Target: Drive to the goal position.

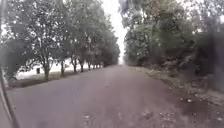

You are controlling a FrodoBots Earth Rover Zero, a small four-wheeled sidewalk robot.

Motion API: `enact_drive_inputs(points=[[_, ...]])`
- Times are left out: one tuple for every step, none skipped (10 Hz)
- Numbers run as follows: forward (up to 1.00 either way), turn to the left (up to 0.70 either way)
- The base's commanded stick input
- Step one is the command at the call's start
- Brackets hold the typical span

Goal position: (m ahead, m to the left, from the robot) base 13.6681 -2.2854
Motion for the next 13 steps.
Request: enact_drive_inputs(points=[[0.70, 0.00], [0.70, 0.00], [0.70, 0.00], [0.70, 0.00], [0.70, -0.02], [0.70, -0.17], [0.70, -0.22], [0.70, -0.06], [0.70, 0.00], [0.70, 0.00], [0.70, 0.00], [0.70, 0.00], [0.70, 0.00]])
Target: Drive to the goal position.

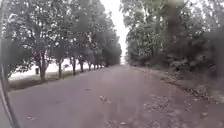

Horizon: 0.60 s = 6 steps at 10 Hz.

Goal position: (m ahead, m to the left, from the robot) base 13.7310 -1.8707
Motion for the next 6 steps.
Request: enact_drive_inputs(points=[[0.70, 0.00], [0.70, 0.00], [0.70, 0.00], [0.70, 0.00], [0.70, 0.00], [0.70, 0.00]])
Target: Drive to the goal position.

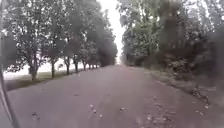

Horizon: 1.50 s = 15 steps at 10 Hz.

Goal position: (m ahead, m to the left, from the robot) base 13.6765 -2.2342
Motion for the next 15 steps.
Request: enact_drive_inputs(points=[[0.70, 0.00], [0.70, 0.00], [0.70, 0.00], [0.70, 0.00], [0.70, 0.00], [0.70, 0.00], [0.70, 0.00], [0.70, 0.00], [0.70, 0.00], [0.70, 0.00], [0.70, 0.00], [0.70, 0.00], [0.70, 0.00], [0.70, 0.00], [0.70, 0.00]])
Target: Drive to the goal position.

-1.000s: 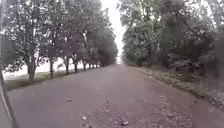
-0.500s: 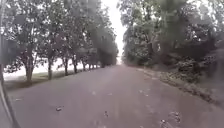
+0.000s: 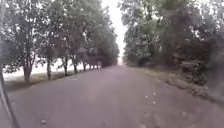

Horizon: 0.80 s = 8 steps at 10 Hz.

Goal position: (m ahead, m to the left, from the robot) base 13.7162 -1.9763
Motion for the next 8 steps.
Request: enact_drive_inputs(points=[[0.70, 0.00], [0.70, 0.00], [0.70, 0.00], [0.70, 0.00], [0.70, -0.26], [0.70, -0.16], [0.70, -0.07], [0.70, 0.00]])
